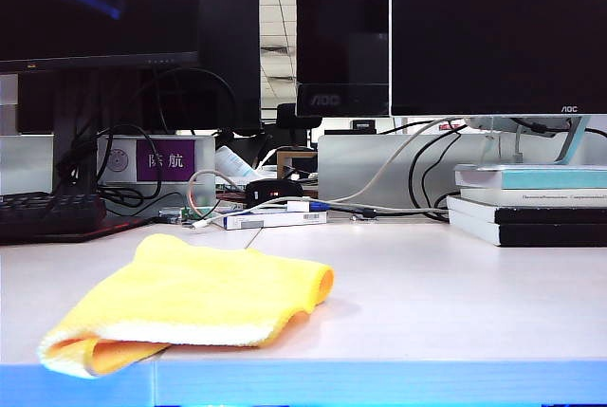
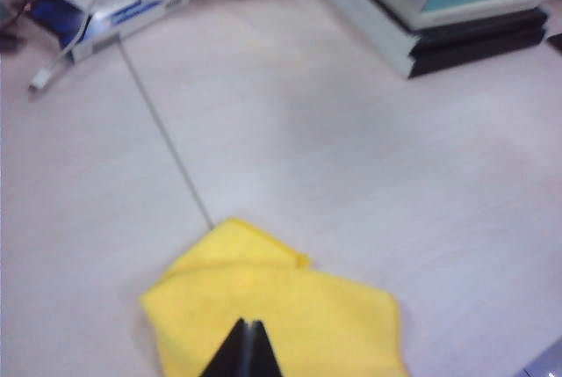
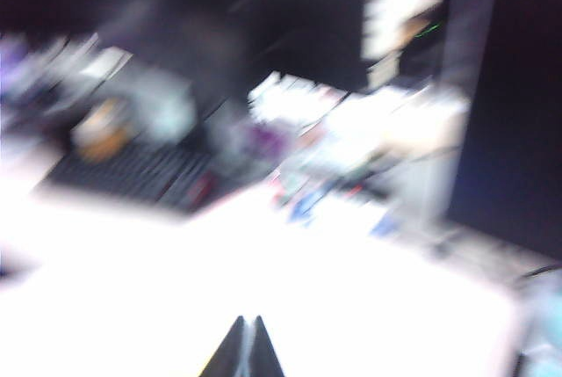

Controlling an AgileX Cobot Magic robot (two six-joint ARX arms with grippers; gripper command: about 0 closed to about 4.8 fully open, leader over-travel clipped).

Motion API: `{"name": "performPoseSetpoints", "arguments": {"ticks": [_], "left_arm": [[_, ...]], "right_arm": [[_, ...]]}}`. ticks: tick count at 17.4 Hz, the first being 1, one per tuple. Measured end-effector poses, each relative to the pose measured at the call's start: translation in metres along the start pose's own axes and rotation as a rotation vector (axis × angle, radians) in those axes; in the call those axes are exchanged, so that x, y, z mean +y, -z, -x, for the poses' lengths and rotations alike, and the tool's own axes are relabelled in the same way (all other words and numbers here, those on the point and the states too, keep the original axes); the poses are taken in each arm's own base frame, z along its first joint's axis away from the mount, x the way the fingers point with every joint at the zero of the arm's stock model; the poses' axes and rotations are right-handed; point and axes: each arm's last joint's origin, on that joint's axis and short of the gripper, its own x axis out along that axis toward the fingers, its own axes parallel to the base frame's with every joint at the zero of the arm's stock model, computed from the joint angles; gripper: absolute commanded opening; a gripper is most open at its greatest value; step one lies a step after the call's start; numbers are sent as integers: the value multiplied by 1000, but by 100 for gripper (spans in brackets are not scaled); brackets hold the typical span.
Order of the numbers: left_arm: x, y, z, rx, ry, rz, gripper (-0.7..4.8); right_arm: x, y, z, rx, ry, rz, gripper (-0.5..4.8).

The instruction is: Wipe the table from back to front using the rag.

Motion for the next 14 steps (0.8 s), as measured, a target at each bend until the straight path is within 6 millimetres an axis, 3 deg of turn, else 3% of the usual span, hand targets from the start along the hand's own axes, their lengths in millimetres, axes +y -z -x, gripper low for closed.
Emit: {"name": "performPoseSetpoints", "arguments": {"ticks": [4,7,9,10,11,14], "left_arm": [[1,4,-11,60,-8,19,-5],[0,11,-22,139,51,25,0],[-1,18,-34,219,83,32,73],[-2,21,-40,252,93,33,184],[-2,25,-47,292,99,34,236],[-3,36,-67,376,94,54,246]], "right_arm": [[27,21,-16,215,-172,93,-1],[40,24,-27,249,-200,131,-1],[47,25,-34,261,-222,143,-1],[48,25,-36,260,-234,145,-1],[51,25,-37,256,-248,148,-1],[57,25,-40,260,-287,153,-1]]}}
